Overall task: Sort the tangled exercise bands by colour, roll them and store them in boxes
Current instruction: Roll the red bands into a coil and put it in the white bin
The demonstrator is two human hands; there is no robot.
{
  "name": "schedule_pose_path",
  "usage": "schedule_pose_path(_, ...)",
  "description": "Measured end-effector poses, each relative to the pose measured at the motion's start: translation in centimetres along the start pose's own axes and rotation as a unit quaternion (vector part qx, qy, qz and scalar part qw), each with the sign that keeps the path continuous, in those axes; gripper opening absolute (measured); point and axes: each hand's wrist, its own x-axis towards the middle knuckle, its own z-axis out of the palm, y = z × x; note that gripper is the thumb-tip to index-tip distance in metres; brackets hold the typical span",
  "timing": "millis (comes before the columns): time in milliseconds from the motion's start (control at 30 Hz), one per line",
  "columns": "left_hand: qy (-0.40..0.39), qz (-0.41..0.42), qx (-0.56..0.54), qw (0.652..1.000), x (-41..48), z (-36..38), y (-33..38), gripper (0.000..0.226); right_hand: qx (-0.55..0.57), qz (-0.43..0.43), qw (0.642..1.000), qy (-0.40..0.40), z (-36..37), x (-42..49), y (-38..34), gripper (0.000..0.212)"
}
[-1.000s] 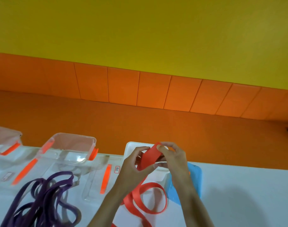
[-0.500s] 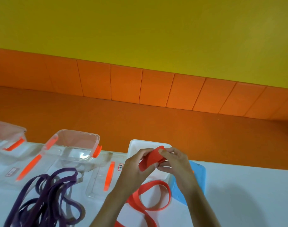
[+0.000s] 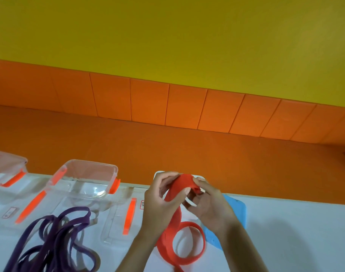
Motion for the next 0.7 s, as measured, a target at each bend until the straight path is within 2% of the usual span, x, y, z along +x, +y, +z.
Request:
schedule_pose_path(133, 0.018, -0.019, 0.010, 1.000, -0.7, 0.1, -0.9, 0.047, -0.095, 0.010, 0.995, 0.033, -0.2, -0.1, 1.1, 0.027)
schedule_pose_path(233, -0.001, -0.014, 0.075, 0.997, -1.2, 0.1, -1.1, 0.042, -0.172, -0.032, 0.983, 0.055, -0.8, -0.4, 0.8, 0.036)
schedule_pose_path(333, -0.002, -0.016, 0.129, 0.992, -1.5, 0.9, -1.2, 0.040, -0.254, -0.049, 0.965, 0.039, -0.6, -0.4, 0.6, 0.030)
schedule_pose_path(400, 0.000, -0.015, 0.142, 0.990, -1.4, 1.2, -1.3, 0.040, -0.246, -0.052, 0.966, 0.052, -0.4, -0.3, 1.1, 0.023)
schedule_pose_path(533, -0.051, -0.001, 0.150, 0.987, -1.3, 1.2, -1.7, 0.046, -0.193, -0.052, 0.971, 0.129, -1.0, -0.3, 1.6, 0.022)
schedule_pose_path(700, -0.030, 0.004, 0.134, 0.991, -2.0, 0.7, -1.9, 0.051, -0.152, -0.037, 0.981, 0.117, -1.6, -0.7, 2.7, 0.016)
